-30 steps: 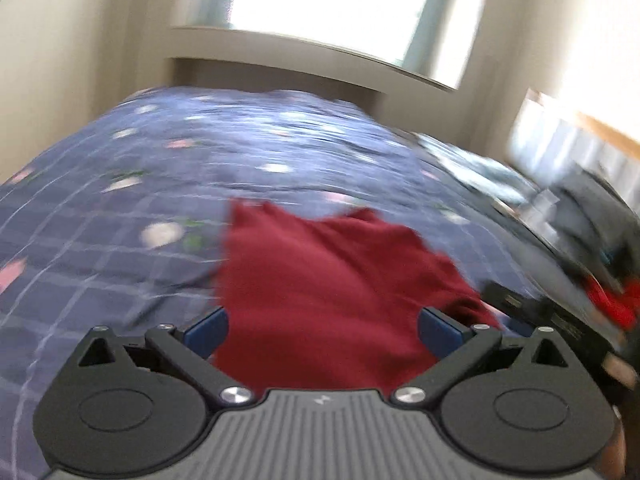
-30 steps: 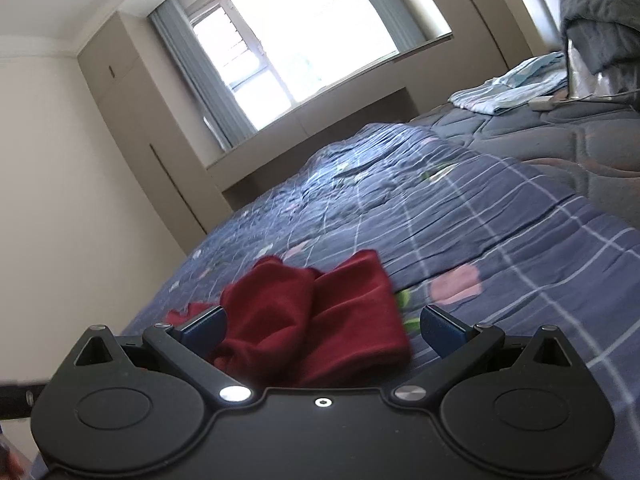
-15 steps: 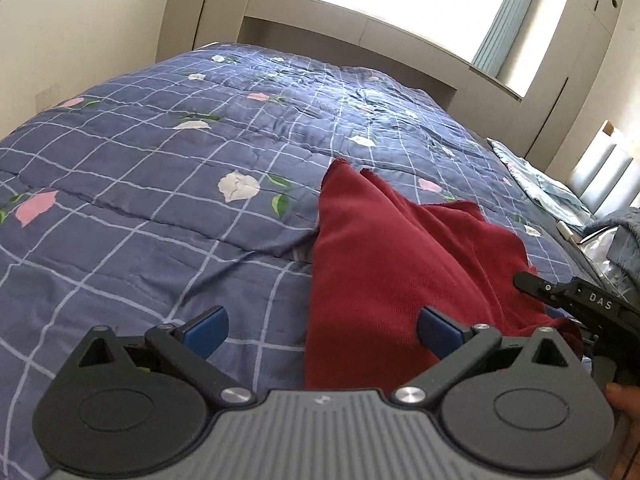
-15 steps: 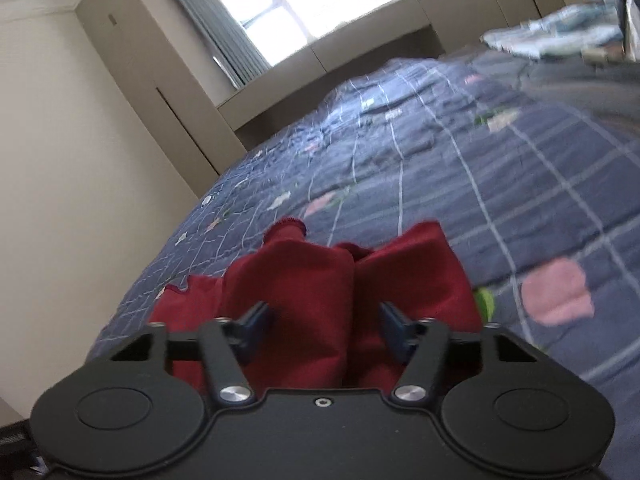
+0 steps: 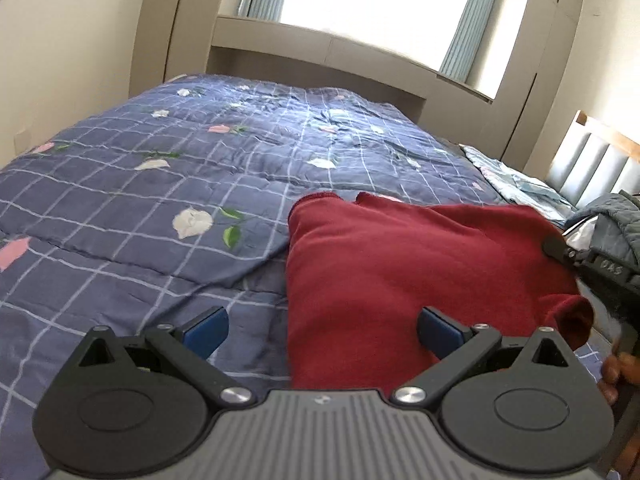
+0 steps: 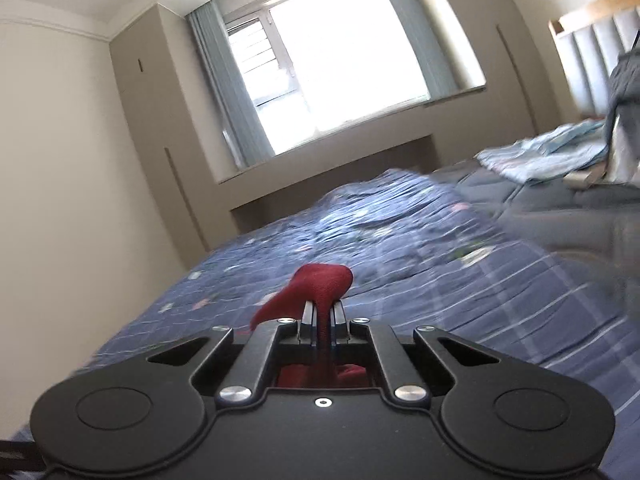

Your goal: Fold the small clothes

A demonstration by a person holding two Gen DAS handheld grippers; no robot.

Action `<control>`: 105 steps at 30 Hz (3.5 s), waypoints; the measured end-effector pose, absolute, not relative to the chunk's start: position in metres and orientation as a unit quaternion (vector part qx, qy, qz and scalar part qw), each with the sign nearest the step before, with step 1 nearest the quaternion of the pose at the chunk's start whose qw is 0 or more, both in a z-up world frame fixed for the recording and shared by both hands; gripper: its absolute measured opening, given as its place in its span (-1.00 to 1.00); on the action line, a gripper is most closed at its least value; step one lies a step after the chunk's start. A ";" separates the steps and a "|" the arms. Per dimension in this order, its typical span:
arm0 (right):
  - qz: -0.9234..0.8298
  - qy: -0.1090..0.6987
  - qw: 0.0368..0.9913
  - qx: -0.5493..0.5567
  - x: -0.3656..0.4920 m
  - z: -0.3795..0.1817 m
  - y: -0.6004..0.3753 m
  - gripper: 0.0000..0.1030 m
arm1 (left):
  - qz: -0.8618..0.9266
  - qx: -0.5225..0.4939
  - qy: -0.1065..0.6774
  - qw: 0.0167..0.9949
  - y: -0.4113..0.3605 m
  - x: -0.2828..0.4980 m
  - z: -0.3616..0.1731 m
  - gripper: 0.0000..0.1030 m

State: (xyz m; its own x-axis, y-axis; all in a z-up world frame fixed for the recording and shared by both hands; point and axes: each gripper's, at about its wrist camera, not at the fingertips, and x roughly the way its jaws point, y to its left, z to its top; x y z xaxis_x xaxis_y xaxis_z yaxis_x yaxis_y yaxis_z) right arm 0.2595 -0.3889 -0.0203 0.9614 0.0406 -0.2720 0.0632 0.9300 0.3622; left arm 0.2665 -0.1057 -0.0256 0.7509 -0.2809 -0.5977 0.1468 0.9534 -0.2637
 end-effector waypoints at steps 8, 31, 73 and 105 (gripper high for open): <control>-0.025 0.209 0.961 0.181 0.282 -0.062 -0.389 -0.87 | -0.096 -0.127 0.378 0.912 -0.105 0.268 -0.061 1.00; -0.075 0.232 0.970 -0.022 0.199 -0.066 -0.301 0.92 | -0.048 -0.144 0.368 0.917 -0.077 0.225 -0.064 1.00; -0.095 0.274 0.956 0.052 0.315 -0.085 -0.376 0.98 | 0.024 0.002 0.331 0.943 -0.144 0.344 -0.072 1.00; -0.094 0.273 0.956 0.053 0.314 -0.084 -0.378 0.99 | 0.023 -0.012 0.331 0.943 -0.140 0.345 -0.073 1.00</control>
